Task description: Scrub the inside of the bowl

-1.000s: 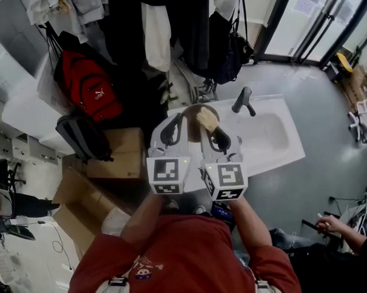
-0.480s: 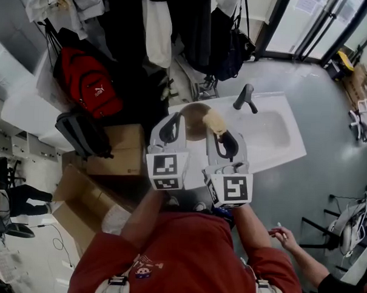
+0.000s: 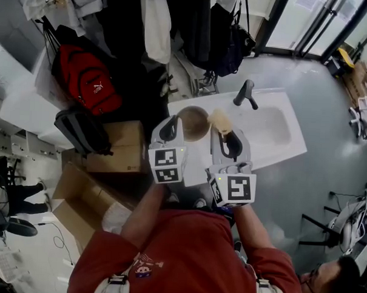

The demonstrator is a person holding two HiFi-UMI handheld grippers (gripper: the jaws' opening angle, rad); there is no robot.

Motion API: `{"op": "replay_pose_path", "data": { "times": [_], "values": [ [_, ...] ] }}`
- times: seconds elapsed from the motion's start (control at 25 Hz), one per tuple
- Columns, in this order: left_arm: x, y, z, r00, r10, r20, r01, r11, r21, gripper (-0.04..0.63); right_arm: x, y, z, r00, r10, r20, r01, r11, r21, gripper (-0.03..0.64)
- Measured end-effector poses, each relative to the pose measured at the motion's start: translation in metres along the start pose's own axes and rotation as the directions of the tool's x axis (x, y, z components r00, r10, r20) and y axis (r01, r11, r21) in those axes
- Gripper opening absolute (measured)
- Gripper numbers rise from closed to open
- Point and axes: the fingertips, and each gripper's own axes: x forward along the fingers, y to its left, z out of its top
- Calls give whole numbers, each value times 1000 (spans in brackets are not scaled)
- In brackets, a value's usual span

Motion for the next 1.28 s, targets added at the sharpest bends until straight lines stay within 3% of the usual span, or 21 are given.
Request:
{"op": "replay_pose_path", "data": {
  "times": [0.44,0.88,1.28],
  "values": [
    [15,15,-67,988,35,-148,-48,995,-84,23,-3,-3,-2,1000,-8,-9,8,1000,6,77],
    [25,25,-151,943,63,-328,-117,982,-147,23,-8,-9,-9,999,-15,-31,15,1000,7,77],
    [31,29,-190,914,72,-399,-156,971,-183,23,-11,-11,-14,999,-22,-49,23,1000,9,77]
  ]
}}
